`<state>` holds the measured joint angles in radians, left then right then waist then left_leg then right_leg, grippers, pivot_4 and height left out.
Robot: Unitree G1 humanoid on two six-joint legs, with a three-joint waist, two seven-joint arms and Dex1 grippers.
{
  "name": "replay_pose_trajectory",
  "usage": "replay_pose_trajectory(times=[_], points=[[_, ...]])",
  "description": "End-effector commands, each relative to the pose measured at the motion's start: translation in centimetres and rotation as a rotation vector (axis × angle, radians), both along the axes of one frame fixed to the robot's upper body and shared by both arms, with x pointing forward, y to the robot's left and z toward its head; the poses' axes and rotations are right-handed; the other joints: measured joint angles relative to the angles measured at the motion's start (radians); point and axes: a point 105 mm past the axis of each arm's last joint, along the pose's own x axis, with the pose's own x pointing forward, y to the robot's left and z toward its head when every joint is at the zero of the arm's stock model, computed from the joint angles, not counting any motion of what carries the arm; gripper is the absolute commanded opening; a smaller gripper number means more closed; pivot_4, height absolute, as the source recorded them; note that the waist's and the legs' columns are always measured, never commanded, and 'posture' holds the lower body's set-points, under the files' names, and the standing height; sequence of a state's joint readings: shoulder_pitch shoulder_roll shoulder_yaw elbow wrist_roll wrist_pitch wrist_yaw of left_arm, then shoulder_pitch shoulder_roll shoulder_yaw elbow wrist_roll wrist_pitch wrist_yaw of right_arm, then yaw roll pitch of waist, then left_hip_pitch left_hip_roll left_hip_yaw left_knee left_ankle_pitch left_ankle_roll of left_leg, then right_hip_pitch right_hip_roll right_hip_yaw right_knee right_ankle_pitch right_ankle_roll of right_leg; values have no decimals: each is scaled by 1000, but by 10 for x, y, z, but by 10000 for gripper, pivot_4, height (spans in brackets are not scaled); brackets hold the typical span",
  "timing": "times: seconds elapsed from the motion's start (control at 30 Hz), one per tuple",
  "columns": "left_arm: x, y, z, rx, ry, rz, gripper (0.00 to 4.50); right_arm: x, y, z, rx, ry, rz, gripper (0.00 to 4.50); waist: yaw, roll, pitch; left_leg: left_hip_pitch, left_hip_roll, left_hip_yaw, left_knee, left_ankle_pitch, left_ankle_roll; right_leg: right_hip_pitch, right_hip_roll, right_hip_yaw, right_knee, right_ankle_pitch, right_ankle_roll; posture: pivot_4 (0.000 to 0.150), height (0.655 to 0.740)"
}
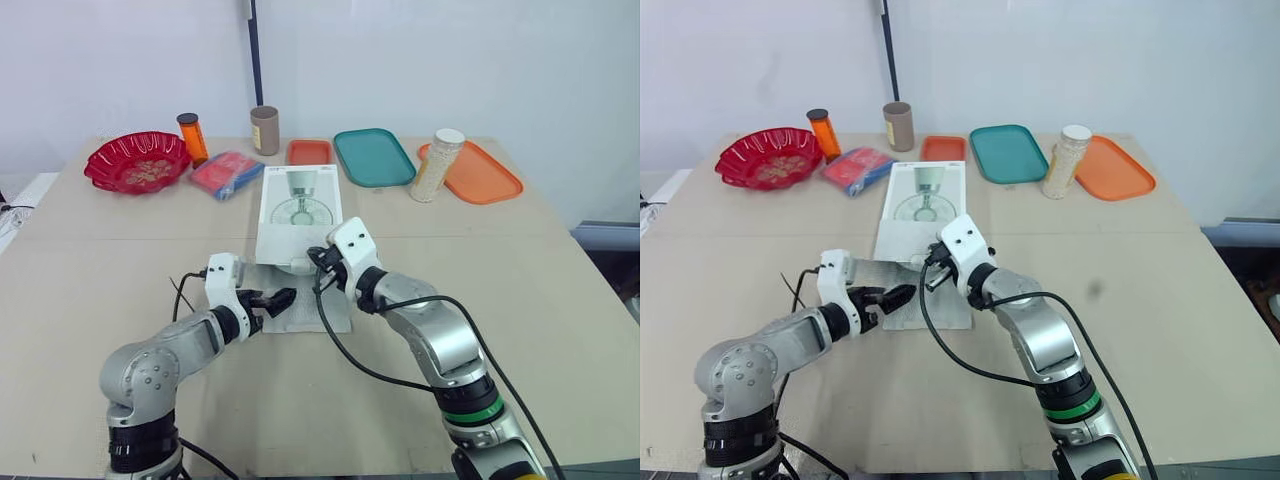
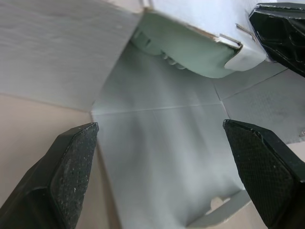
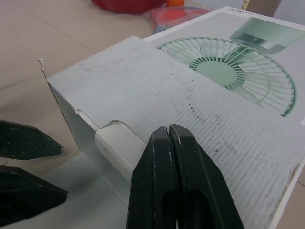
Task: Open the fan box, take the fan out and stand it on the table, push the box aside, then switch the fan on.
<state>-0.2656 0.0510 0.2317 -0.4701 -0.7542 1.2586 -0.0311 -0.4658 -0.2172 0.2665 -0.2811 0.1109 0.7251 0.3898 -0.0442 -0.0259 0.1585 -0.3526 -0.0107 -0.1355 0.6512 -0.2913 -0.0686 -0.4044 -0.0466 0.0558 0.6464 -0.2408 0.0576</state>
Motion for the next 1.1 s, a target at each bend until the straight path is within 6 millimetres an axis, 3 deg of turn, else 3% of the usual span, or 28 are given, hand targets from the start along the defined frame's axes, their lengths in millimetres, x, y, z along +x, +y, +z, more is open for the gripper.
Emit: replay_pose_trajectory(times=[0.03, 0.13, 0.17, 0.77, 1.1], points=[[2, -4, 6, -68, -28, 10, 44605, -2, -4, -20, -36, 76, -17, 0, 0, 0, 0, 0, 0, 0, 0, 0, 0, 0, 0, 0, 0, 0, 0, 1500, 7400], [1, -6, 4, -99, -32, 16, 44605, -2, -4, -20, -37, 75, -19, 0, 0, 0, 0, 0, 0, 0, 0, 0, 0, 0, 0, 0, 0, 0, 0, 1500, 7400], [2, -5, 3, -94, -30, 27, 40636, -3, -4, -20, -38, 75, -18, 0, 0, 0, 0, 0, 0, 0, 0, 0, 0, 0, 0, 0, 0, 0, 0, 1500, 7400], [14, -9, -7, -66, -45, 90, 40636, -4, -6, -19, -47, 78, -18, 0, 0, 0, 0, 0, 0, 0, 0, 0, 0, 0, 0, 0, 0, 0, 0, 1500, 7400], [23, -2, -2, -108, -81, 148, 40636, -5, -5, -20, -43, 80, -20, 0, 0, 0, 0, 0, 0, 0, 0, 0, 0, 0, 0, 0, -1, 0, 1, 1500, 7400]])
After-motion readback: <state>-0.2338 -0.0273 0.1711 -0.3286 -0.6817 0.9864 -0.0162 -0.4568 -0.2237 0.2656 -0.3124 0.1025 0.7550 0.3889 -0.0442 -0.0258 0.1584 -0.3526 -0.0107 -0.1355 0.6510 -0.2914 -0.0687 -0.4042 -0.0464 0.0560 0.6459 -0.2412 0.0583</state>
